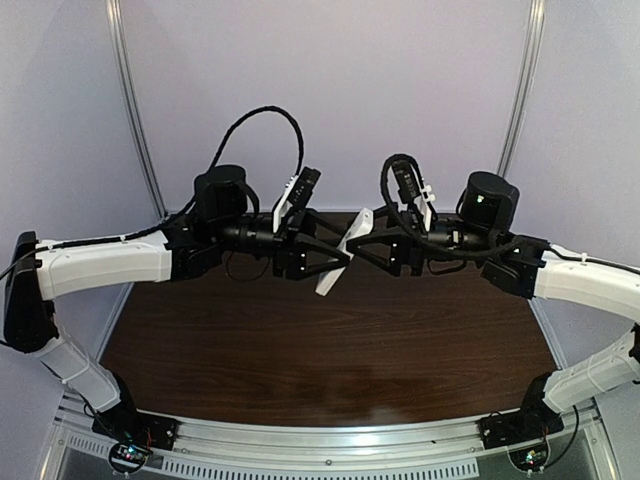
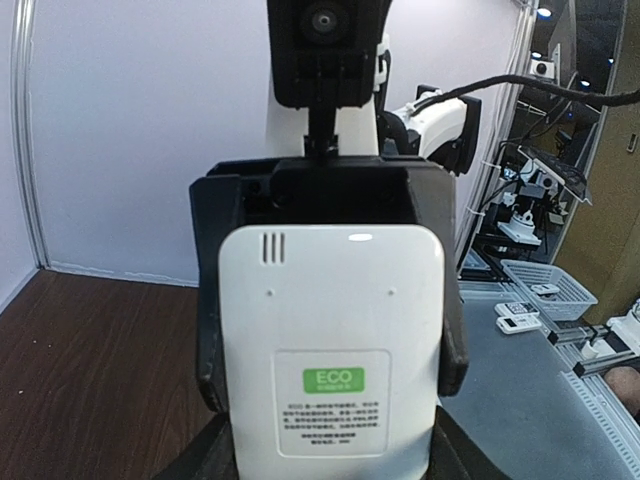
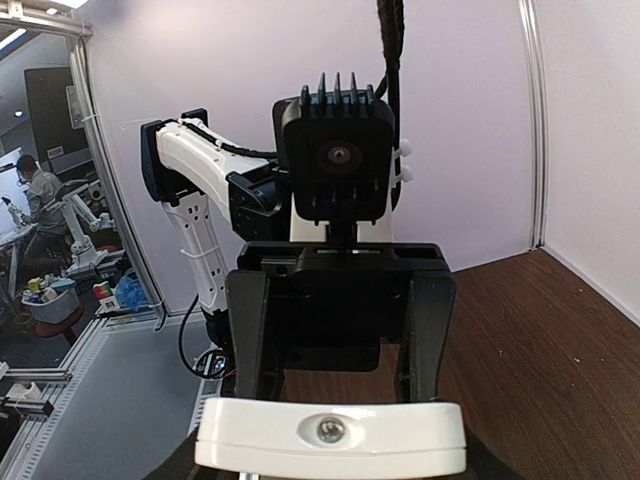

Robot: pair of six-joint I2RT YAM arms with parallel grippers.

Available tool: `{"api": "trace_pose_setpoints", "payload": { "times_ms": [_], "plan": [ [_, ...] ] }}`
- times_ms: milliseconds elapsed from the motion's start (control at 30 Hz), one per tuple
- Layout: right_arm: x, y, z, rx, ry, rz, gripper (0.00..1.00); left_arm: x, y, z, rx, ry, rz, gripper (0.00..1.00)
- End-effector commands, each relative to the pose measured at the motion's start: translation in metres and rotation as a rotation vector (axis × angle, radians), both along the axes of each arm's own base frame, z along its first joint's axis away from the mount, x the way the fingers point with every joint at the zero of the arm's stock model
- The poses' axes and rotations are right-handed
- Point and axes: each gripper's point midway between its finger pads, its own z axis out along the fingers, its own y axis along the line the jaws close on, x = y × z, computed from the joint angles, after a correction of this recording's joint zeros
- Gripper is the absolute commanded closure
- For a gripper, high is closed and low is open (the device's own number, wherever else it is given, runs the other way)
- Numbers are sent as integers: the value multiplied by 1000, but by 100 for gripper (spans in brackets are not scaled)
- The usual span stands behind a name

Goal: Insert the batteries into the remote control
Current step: Pass from the left arm to the right, then place the remote control at the center of the board.

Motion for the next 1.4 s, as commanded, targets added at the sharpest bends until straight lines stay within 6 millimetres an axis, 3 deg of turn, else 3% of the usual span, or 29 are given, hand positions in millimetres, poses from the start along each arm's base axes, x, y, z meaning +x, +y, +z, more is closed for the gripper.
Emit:
{"api": "trace_pose_setpoints", "payload": {
  "times_ms": [0, 133, 233, 300, 333, 467, 600, 733, 1000, 1033, 1200, 1367],
  "plan": [
    [-1, -5, 19, 25, -33, -28, 51, 1, -3, 1, -27, -9, -21, 70],
    [1, -7, 20, 22, -29, -52, 75, 6, -3, -4, -6, -3, 10, 56],
    [10, -10, 20, -1, -11, -97, 78, 21, 3, -10, 30, -4, 94, 30],
    [27, -15, 13, -47, 31, -166, 78, 39, 14, -16, 67, 12, 179, 7],
    [38, -18, 8, -78, 58, -213, 78, 51, 22, -19, 82, 28, 237, 3],
    [84, -41, -42, -283, 203, -422, 77, 98, 66, -37, 161, 74, 490, 3],
    [105, -62, -105, -517, 357, -548, 76, 125, 99, -59, 246, 90, 684, 3],
    [113, -76, -158, -739, 462, -613, 76, 132, 112, -67, 274, 103, 759, 3],
    [111, -98, -233, -1041, 570, -650, 76, 136, 117, -86, 311, 125, 798, 3],
    [110, -99, -242, -1068, 581, -647, 76, 136, 120, -96, 348, 142, 810, 2],
    [110, -103, -276, -1152, 621, -652, 76, 141, 130, -114, 397, 165, 871, 3],
    [113, -102, -305, -1214, 653, -649, 74, 140, 130, -117, 382, 177, 872, 3]
  ]
}}
